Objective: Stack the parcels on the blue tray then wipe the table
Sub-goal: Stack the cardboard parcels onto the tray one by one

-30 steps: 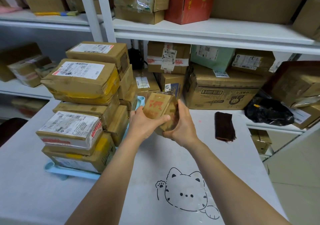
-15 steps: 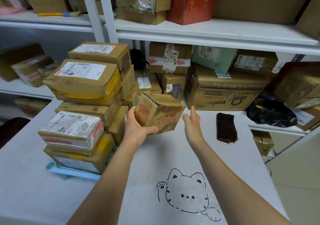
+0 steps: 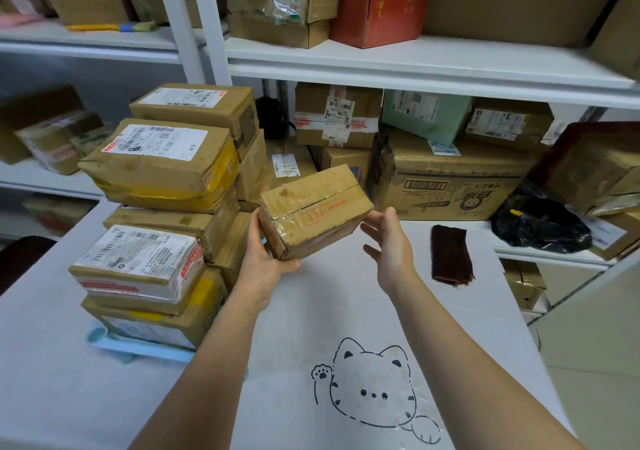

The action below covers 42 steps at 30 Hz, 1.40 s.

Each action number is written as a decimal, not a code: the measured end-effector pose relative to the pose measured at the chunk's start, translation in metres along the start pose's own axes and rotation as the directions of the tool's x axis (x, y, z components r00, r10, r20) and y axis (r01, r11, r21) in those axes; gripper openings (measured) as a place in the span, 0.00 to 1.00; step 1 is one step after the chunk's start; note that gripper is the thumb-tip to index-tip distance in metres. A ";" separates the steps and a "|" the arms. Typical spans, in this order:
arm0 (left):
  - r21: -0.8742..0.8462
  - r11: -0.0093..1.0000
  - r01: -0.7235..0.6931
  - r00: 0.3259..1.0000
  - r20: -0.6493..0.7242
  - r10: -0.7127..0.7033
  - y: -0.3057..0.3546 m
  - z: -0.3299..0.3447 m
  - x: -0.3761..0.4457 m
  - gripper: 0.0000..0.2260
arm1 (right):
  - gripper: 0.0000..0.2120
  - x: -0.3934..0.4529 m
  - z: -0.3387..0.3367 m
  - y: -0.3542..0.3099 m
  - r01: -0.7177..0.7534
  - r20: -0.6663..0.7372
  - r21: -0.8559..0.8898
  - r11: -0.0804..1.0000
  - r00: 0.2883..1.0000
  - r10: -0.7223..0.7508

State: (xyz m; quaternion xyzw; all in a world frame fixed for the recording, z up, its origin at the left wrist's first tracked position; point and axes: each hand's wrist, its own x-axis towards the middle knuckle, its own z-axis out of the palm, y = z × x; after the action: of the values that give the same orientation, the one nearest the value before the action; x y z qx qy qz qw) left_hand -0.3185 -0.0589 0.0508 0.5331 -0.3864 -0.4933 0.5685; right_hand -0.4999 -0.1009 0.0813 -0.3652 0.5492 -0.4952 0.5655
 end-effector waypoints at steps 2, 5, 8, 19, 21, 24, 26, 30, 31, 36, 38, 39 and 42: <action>0.002 1.000 0.006 1.000 -0.011 -0.006 0.001 0.001 0.001 0.49 | 0.21 0.001 0.000 -0.003 0.020 -0.006 0.009 1.000 1.000 -0.020; -0.013 0.997 0.073 0.997 -0.015 -0.073 0.000 0.001 0.002 0.47 | 0.23 0.004 -0.002 -0.008 0.060 0.033 -0.010 0.998 0.998 -0.059; -0.091 0.984 0.153 0.988 0.015 -0.152 0.001 0.002 0.002 0.37 | 0.21 0.006 -0.003 -0.012 0.064 0.049 -0.014 0.998 0.997 -0.063; -0.349 0.848 0.399 0.904 -0.004 -0.428 0.010 -0.003 0.005 0.18 | 0.14 0.004 -0.006 -0.018 0.077 0.047 -0.073 0.994 0.996 -0.074; -0.377 0.801 0.466 0.872 0.039 -0.488 0.012 -0.002 0.005 0.21 | 0.20 0.003 -0.007 -0.018 0.087 0.080 -0.127 0.988 0.994 -0.077; -0.362 0.741 0.566 0.812 0.087 -0.578 0.021 0.002 0.003 0.29 | 0.19 0.002 -0.010 -0.020 0.082 0.204 -0.091 0.992 0.977 -0.062; -0.342 0.723 0.601 0.788 0.104 -0.606 0.026 0.003 0.002 0.34 | 0.21 -0.002 -0.009 -0.022 0.079 0.271 -0.091 0.993 0.961 -0.052; -0.303 0.770 0.562 0.817 0.059 -0.573 0.025 0.002 0.005 0.44 | 0.16 0.002 -0.008 -0.024 0.101 0.278 -0.204 0.974 0.960 -0.042; -0.288 0.785 0.548 0.827 0.044 -0.561 0.023 0.001 0.006 0.45 | 0.13 0.004 -0.009 -0.025 0.087 0.255 -0.235 0.968 0.967 -0.025; -0.084 0.902 0.425 0.891 -0.139 -0.432 0.020 0.001 0.011 0.38 | 0.17 0.011 -0.013 -0.027 0.004 0.158 -0.314 0.949 0.986 0.048; 0.020 0.931 0.364 0.917 -0.185 -0.354 0.021 0.004 0.013 0.32 | 0.17 0.012 -0.012 -0.025 0.001 0.131 -0.338 0.941 0.990 0.046; 0.027 0.940 0.339 0.925 -0.192 -0.328 0.022 0.006 0.013 0.30 | 0.16 0.012 -0.012 -0.024 0.002 0.122 -0.344 0.939 0.992 0.043; 0.033 0.962 0.272 0.949 -0.173 -0.263 0.028 0.010 0.012 0.20 | 0.15 0.013 -0.014 -0.019 -0.007 0.094 -0.341 0.940 0.995 0.041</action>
State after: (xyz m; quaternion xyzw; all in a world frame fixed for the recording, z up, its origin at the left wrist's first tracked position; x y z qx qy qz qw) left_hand -0.3219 -0.0743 0.0792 0.6358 -0.2752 -0.5081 0.5117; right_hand -0.5176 -0.1165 0.0942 -0.4748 0.6021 -0.3671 0.5266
